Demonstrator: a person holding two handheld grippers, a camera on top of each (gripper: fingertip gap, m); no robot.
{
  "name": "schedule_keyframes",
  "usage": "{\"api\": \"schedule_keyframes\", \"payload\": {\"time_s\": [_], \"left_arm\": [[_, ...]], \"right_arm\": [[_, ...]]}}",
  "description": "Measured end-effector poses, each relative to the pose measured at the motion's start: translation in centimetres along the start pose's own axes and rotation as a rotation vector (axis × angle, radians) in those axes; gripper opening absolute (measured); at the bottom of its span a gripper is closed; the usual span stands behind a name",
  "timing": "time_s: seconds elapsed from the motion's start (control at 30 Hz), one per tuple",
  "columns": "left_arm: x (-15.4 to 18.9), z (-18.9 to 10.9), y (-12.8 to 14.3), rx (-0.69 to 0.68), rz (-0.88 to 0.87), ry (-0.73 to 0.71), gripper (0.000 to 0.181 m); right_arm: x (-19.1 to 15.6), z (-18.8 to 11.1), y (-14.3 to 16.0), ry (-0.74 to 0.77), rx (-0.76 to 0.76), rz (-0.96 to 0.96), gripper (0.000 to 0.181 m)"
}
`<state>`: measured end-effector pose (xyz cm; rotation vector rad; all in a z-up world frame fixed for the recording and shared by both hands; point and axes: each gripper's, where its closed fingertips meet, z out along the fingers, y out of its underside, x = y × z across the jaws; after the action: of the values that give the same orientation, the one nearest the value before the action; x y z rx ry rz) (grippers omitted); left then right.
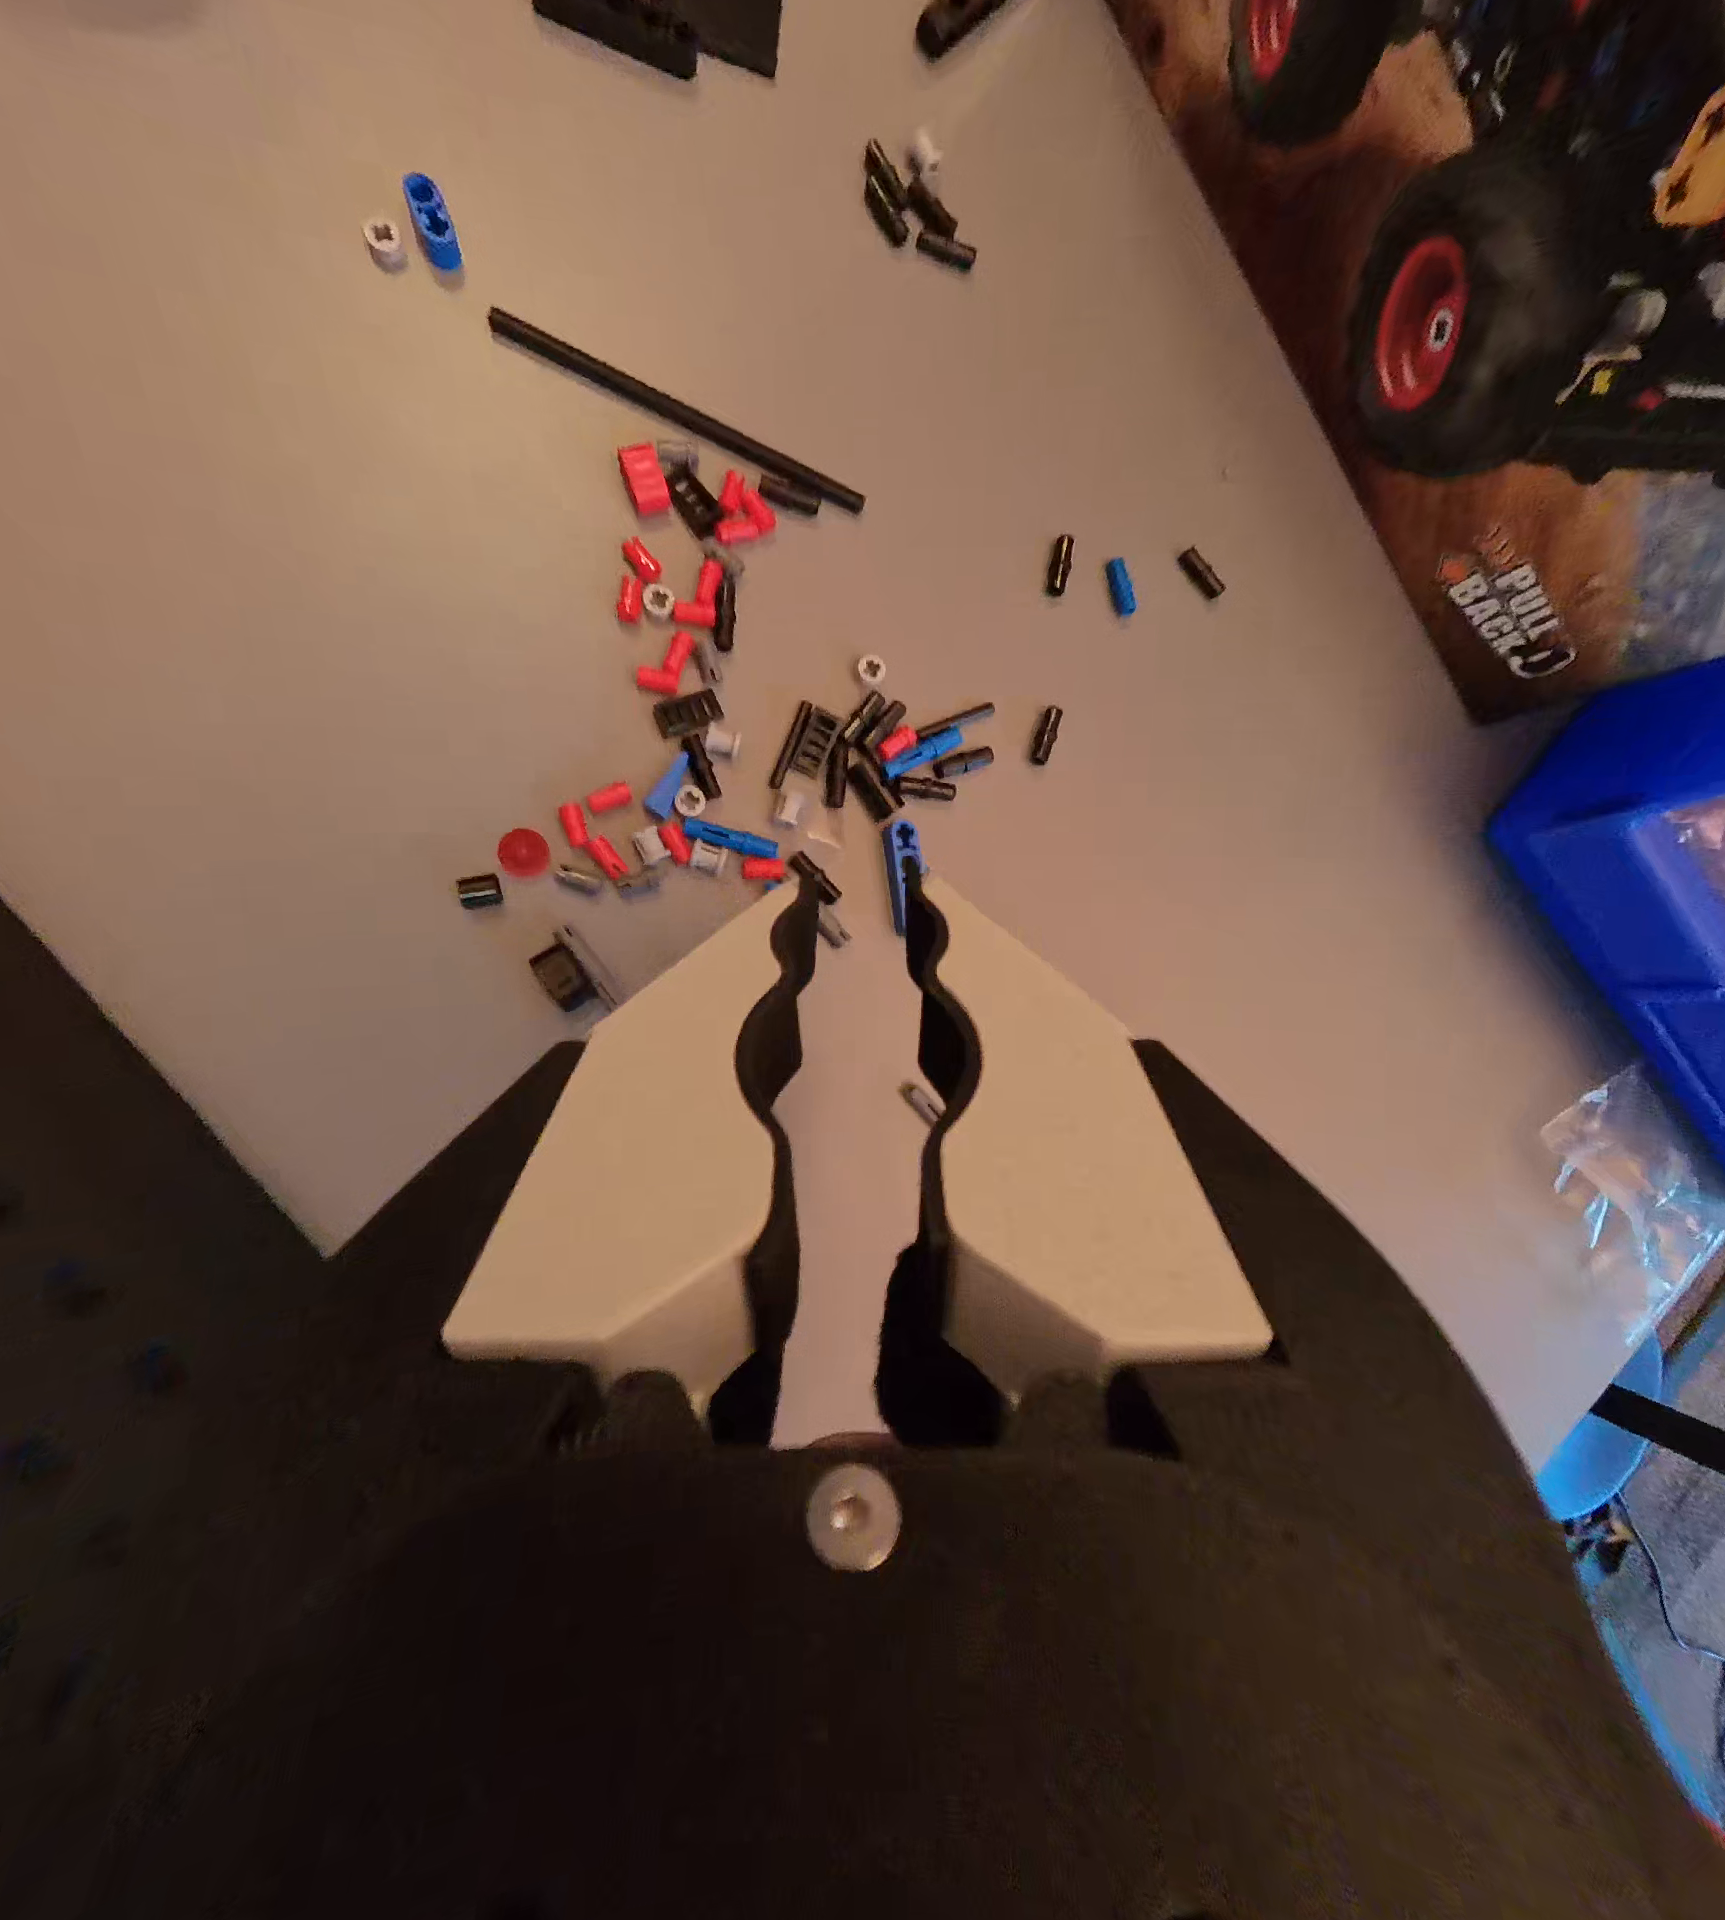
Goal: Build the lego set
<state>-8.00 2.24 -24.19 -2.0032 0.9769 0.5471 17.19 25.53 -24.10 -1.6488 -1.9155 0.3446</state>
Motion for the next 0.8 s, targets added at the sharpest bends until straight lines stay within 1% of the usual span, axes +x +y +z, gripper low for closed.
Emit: {"api": "schedule_keyframes", "payload": {"time_s": [0.07,0.27,0.4,0.47,0.6,0.67,0.8], "left_arm": [[0.0,0.0,0.0,0.006,-0.023,-0.005,0.038],[0.1,-0.1,-0.3,0.038,-0.055,-0.007,0.038],[0.0,-0.4,-0.8,0.078,-0.090,-0.005,0.041],[-0.1,-0.5,-1.0,0.103,-0.111,0.000,0.041],[-0.1,-0.3,-0.8,0.100,-0.117,-0.003,0.042],[-0.1,-0.3,-0.7,0.103,-0.118,-0.005,0.041],[-0.2,-0.3,-0.7,0.115,-0.132,-0.008,0.042]], "right_arm": [[0.6,0.2,0.7,0.014,-0.028,0.004,0.014],[0.9,1.5,0.7,-0.013,-0.046,-0.026,0.012],[0.7,2.4,-0.1,-0.054,-0.041,-0.039,0.011],[0.0,3.1,-1.1,-0.096,-0.021,-0.049,0.011],[-1.1,4.9,-2.4,-0.146,-0.033,-0.083,0.010],[-0.2,5.4,-2.5,-0.118,-0.045,-0.078,0.007],[2.8,5.7,-2.3,-0.075,-0.048,0.031,0.008]]}}
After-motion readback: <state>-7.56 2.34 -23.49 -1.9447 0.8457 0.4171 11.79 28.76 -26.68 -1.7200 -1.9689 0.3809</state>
